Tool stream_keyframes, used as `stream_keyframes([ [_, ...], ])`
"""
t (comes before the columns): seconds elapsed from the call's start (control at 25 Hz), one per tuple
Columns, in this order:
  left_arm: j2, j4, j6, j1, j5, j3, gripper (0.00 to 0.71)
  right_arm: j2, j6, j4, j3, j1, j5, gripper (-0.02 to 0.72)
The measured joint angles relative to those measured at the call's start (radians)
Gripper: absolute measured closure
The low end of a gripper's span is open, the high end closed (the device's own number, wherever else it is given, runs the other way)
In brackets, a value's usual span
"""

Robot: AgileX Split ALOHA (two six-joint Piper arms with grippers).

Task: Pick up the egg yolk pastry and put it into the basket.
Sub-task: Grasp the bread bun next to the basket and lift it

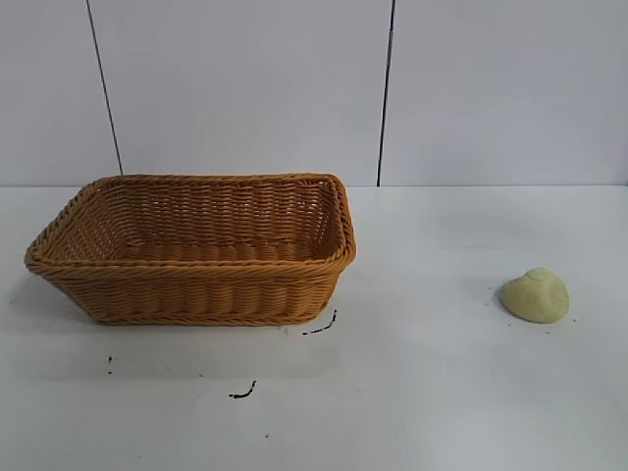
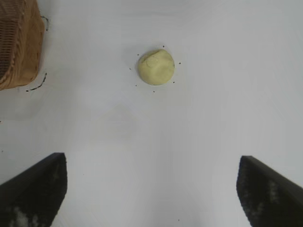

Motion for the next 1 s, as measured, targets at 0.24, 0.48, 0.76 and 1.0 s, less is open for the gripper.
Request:
stream_keyframes([
  [0.24,0.0,0.0,0.0,0.0,0.0,0.0,0.014,0.319,-0.032,0.0,-0.183,0.0,-0.002,0.008],
  [0.48,0.0,0.0,0.0,0.0,0.0,0.0,0.014,0.55,-0.089,0.0,-0.305,0.001,0.0,0.008],
  [0.76,0.0,0.0,0.0,0.0,0.0,0.0,0.014,0.677,-0.12,-0.001,-0.331,0.059,-0.022,0.008],
  [1.0,0.0,0.0,0.0,0.0,0.0,0.0,0.014,0.753,-0.116,-0.003,-0.334,0.068,-0.077,0.008],
])
